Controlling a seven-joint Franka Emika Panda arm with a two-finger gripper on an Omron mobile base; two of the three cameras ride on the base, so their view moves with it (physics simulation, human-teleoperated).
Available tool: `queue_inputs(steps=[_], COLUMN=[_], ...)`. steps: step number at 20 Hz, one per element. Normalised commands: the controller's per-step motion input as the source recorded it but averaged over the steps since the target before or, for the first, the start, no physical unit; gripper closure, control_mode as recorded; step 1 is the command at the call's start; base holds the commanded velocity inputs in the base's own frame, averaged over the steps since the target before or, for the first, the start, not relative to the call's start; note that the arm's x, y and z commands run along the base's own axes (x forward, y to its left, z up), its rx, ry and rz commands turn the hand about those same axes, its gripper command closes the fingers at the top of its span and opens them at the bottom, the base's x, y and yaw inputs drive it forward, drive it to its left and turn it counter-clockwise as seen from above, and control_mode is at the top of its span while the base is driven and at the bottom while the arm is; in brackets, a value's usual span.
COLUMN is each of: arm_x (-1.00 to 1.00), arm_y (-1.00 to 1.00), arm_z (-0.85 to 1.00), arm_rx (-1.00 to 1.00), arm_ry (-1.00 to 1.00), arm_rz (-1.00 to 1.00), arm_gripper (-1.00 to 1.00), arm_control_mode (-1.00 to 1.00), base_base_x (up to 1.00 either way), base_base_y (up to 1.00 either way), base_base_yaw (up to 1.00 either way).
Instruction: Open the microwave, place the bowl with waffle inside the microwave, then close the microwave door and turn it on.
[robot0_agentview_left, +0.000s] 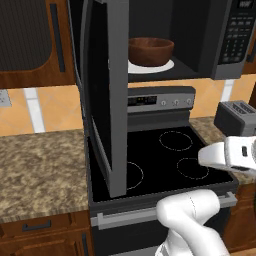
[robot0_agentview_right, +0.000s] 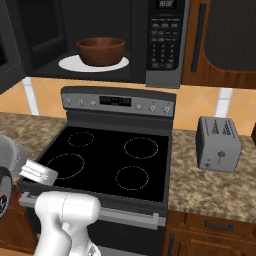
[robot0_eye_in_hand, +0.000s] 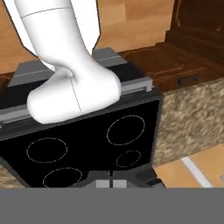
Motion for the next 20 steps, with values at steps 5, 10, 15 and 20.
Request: queue_inputs(steps=[5,10,15,20], arm_x=[-0.85,-0.81,-0.11,0.29], arm_y=[0.79,0.72,0.72,0.73], arm_z=[-0.63,-0.66,-0.50,-0.32], arm_rx=[-0.39,-0.34,-0.24,-0.09], arm_ry=[-0.44,-0.43,-0.37,-0.31], arm_rz=[0.04,0.01,0.00,-0.01], arm_gripper=[1.00,1.00,1.00,1.00], arm_control_mode=[-1.00,-1.00,-1.00,-1.00], base_base_x=[0.00,0.00,0.00,0.00], base_base_y=[0.00,0.00,0.00,0.00], base_base_yaw=[0.00,0.00,0.00,0.00])
